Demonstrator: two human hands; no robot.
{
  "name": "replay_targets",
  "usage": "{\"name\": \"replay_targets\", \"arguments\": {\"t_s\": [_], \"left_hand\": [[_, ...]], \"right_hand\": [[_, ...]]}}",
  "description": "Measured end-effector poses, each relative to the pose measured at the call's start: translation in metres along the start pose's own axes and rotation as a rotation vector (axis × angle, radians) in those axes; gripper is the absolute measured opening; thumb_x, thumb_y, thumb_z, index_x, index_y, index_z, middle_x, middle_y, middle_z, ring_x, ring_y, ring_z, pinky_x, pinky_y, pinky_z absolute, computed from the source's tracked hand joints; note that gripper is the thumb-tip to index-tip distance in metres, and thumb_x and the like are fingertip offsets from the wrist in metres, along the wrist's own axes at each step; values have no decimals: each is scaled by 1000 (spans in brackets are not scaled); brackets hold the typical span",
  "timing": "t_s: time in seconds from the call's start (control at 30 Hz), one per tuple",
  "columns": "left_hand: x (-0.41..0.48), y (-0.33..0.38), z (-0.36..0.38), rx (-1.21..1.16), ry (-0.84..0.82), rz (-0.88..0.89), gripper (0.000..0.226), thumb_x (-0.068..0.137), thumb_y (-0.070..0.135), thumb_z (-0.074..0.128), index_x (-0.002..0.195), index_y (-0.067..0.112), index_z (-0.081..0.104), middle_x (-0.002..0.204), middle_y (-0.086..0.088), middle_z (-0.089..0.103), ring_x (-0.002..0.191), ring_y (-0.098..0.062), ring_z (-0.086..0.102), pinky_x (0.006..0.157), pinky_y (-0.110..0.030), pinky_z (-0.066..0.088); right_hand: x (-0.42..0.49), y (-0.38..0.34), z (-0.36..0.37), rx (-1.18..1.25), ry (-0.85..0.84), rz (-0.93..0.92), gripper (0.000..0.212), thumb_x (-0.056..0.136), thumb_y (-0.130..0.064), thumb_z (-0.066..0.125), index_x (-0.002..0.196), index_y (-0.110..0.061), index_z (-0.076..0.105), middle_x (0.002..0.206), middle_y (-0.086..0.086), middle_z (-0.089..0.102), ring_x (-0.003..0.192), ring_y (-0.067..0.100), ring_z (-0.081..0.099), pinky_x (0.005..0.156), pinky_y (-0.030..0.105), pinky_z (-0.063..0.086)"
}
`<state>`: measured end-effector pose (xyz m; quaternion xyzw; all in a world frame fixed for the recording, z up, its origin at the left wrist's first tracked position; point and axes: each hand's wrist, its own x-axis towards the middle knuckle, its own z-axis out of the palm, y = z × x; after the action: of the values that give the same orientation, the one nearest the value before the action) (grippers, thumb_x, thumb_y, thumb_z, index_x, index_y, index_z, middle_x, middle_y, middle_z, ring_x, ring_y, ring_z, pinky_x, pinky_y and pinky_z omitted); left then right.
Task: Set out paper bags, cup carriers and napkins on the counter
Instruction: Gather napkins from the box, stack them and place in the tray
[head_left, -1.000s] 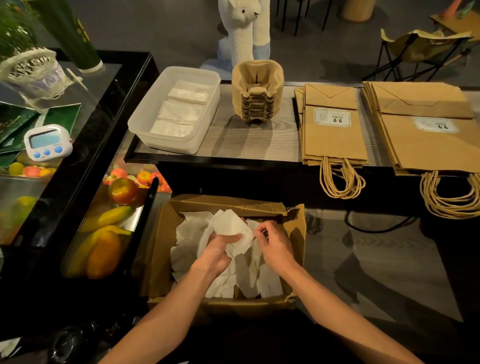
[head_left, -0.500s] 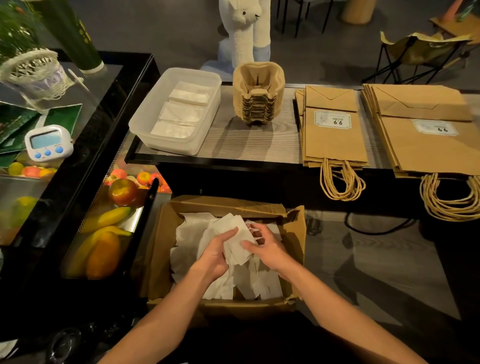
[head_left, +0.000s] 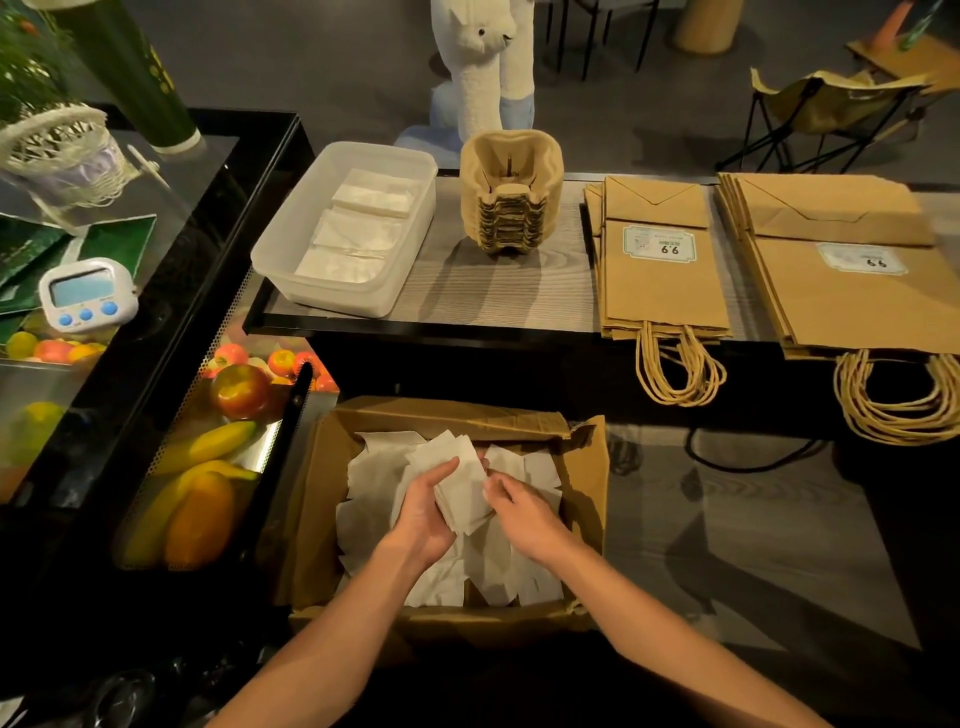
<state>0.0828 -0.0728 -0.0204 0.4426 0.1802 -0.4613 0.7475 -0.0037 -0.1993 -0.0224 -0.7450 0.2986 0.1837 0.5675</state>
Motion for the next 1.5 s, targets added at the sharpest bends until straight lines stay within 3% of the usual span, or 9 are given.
{"name": "replay_targets", "arguments": {"t_s": [0.17, 0.3, 0.4, 0.57, 0.73, 0.9, 1.07, 1.27, 1.5], "left_hand": [[0, 0, 1, -80, 22, -30, 33, 99, 21, 52, 102, 8, 82, 117, -15, 73, 105, -28, 70, 108, -46, 44], [0, 7, -7, -190, 89, -59, 32, 102, 20, 47, 123, 5, 65, 118, -22, 73, 112, -36, 67, 113, -53, 41], [-1, 8, -13, -109, 161, -98, 29, 96, 18, 54, 116, 0, 64, 102, -21, 75, 97, -34, 71, 104, -47, 48], [7, -2, -28, 79, 270, -156, 17, 94, 17, 61, 100, 5, 71, 85, -14, 77, 88, -29, 67, 98, -45, 50], [13, -3, -36, 67, 269, -164, 24, 98, 20, 55, 104, 7, 73, 93, -13, 78, 98, -30, 67, 103, -48, 49], [15, -1, -33, 59, 278, -162, 24, 100, 18, 52, 104, 5, 72, 89, -12, 79, 94, -28, 68, 108, -49, 46], [21, 0, -36, 83, 282, -190, 24, 102, 17, 49, 101, 6, 71, 84, -12, 78, 89, -28, 68, 108, -49, 45], [31, -3, -41, 117, 239, -166, 28, 97, 18, 54, 118, 7, 69, 98, -13, 72, 91, -28, 67, 99, -47, 49], [36, -8, -16, 319, 211, -156, 37, 95, 26, 59, 124, 5, 69, 118, -22, 72, 106, -39, 67, 94, -47, 53]], "right_hand": [[0, -3, 4, -112, -80, -18, 51, 107, -54, 26, 156, -38, 31, 157, -5, 41, 144, 21, 39, 118, 43, 33], [15, 9, -10, -169, 198, 38, 30, 109, -40, 35, 131, -29, 52, 126, -3, 58, 108, 16, 57, 92, 37, 51], [26, 25, -13, -407, 209, 125, 35, 103, -33, 52, 137, -25, 46, 133, 3, 55, 112, 24, 59, 86, 37, 53], [36, 37, -11, -328, 232, 88, 46, 96, -26, 63, 136, -20, 42, 132, 7, 50, 117, 26, 54, 85, 35, 47], [51, 34, -14, -497, 317, 20, 36, 97, -30, 62, 130, -20, 51, 133, 5, 54, 124, 27, 52, 100, 41, 49], [72, 21, -12, -678, 207, -77, 68, 95, -27, 68, 153, -22, 35, 154, 4, 41, 146, 28, 34, 121, 42, 26], [81, 19, -19, -462, 224, 25, 26, 95, -22, 68, 121, -23, 64, 120, -2, 65, 119, 22, 61, 98, 36, 51], [49, 10, -41, -182, 209, -135, 5, 102, -30, 59, 106, -30, 60, 100, -11, 62, 89, 5, 60, 65, 20, 41], [16, 4, -48, 114, 101, -116, 10, 102, -36, 57, 97, -28, 60, 108, -5, 62, 93, 12, 61, 68, 21, 42]]}}
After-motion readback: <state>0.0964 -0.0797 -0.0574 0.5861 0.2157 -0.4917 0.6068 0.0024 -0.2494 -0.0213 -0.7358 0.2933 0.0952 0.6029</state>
